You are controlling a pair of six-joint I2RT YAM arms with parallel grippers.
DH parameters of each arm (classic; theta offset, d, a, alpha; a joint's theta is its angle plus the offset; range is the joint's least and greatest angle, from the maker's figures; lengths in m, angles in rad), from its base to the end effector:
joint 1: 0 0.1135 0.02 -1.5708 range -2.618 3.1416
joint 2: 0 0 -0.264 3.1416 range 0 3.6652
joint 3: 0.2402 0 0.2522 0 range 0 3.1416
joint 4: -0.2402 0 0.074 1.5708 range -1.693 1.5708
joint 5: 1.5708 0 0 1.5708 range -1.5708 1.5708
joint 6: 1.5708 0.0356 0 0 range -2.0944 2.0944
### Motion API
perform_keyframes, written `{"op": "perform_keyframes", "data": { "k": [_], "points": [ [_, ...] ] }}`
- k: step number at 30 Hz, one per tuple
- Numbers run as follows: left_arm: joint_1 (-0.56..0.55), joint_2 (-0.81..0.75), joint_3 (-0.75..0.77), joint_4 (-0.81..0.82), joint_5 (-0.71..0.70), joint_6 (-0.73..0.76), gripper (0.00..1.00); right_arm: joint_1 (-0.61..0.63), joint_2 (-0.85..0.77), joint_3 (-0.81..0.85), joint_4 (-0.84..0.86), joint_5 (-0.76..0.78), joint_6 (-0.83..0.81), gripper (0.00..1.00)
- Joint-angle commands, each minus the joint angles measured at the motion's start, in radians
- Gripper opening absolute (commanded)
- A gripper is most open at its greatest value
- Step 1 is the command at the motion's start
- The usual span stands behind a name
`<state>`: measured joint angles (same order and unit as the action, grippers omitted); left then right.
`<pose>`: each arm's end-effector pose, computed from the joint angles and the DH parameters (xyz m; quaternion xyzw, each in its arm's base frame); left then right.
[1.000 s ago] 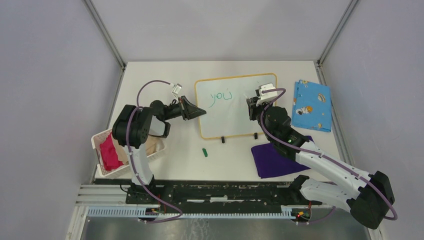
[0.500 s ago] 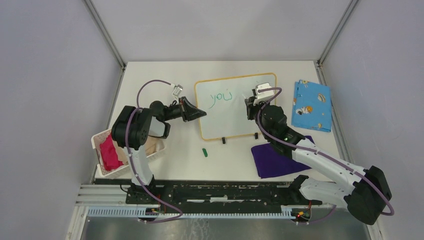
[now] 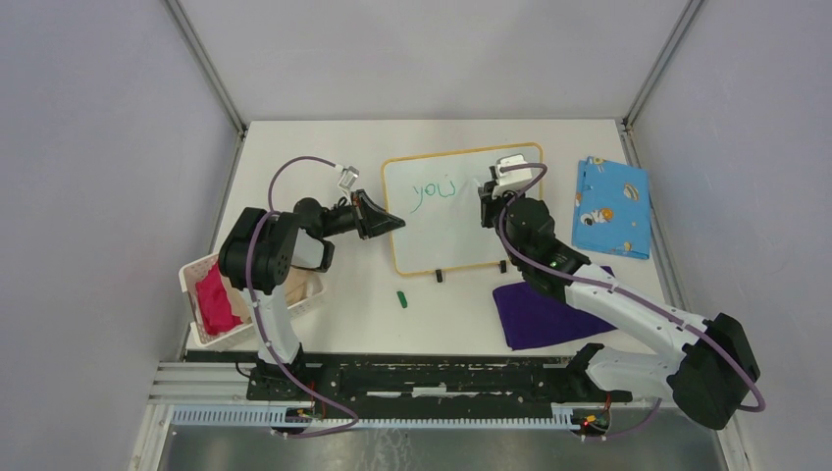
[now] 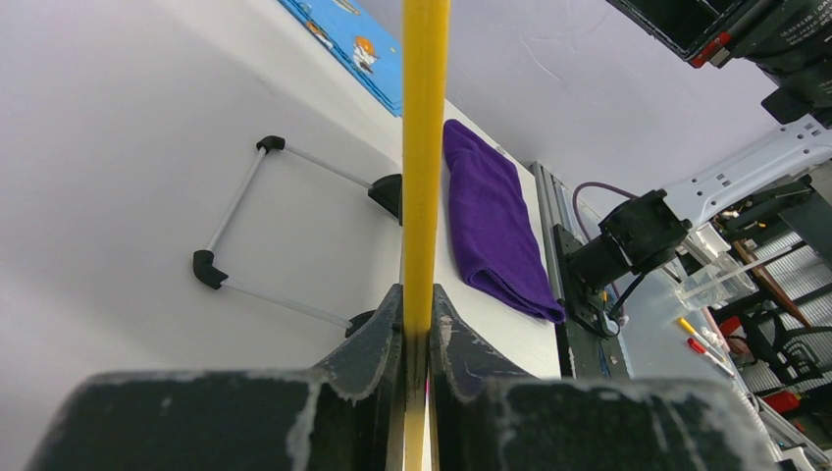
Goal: Write a sentence on the whiteboard
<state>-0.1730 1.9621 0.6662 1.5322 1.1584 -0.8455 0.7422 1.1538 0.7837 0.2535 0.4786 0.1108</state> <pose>0.3202 -0.0891 0.1587 0.2350 0.6308 -0.6162 0.4089 0.2086 0.1691 0.3099 -0.0756 0.7389 0.1059 0.6612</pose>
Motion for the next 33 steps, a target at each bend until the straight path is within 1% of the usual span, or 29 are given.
{"op": "perform_keyframes", "data": {
  "k": [1,4,19,33],
  "points": [
    [-0.013,-0.010,0.005,0.110,0.042,0.011,0.02,-0.012,-0.006,0.036,0.043,0.062,0.002,0.00],
    [-0.014,-0.008,0.005,0.110,0.042,0.011,0.02,-0.021,-0.005,0.035,0.043,0.078,0.006,0.00],
    [-0.019,-0.007,0.006,0.110,0.044,0.007,0.02,-0.045,0.048,0.074,0.050,0.046,0.007,0.00],
    [-0.020,-0.005,0.008,0.111,0.044,0.005,0.02,-0.047,0.058,0.057,0.027,-0.070,0.010,0.00]
  ]
}}
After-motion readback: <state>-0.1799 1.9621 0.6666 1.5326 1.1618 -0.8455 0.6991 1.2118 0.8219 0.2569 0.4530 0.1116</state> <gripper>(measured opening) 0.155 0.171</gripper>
